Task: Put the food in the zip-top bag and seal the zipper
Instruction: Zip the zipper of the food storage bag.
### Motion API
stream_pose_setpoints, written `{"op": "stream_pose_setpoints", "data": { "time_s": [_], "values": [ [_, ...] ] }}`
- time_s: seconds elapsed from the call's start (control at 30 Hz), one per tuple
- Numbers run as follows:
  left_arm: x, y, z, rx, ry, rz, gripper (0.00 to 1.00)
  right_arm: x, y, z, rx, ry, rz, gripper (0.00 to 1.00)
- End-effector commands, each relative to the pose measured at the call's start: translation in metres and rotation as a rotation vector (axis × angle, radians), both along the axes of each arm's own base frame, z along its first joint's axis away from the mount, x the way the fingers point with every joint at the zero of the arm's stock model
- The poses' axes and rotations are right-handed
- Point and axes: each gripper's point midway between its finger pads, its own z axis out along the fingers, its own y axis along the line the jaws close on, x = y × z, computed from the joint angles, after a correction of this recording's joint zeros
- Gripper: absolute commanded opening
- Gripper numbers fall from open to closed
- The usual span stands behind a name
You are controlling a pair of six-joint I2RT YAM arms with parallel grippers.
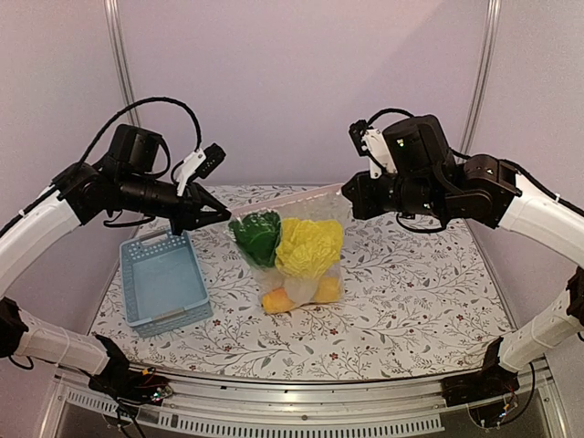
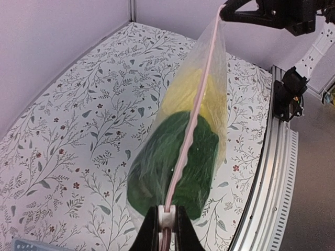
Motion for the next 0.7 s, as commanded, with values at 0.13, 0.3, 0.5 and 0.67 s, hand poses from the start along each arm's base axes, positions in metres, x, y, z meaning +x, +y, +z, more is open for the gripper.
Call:
{"op": "stream_pose_setpoints", "data": {
  "time_s": [0.13, 0.3, 0.5, 0.67],
  "values": [
    [0.001, 0.03, -0.014, 0.076, 0.023, 0.092, 0.0, 0.013, -0.041, 0.017, 0.01, -0.048, -0.146, 0.0],
    [0.001, 0.036, -0.012, 0.08, 0.008, 0.107, 0.0, 0.013, -0.041, 0.018, 0.013, -0.048, -0.144, 0.0],
    [0.001, 0.037, -0.012, 0.08, 0.007, 0.111, 0.0, 0.013, -0.039, 0.018, 0.016, -0.045, -0.138, 0.0],
    [0.002, 0.038, -0.013, 0.082, 0.009, 0.115, 0.0, 0.013, -0.039, 0.018, 0.017, -0.045, -0.136, 0.0]
  ]
}}
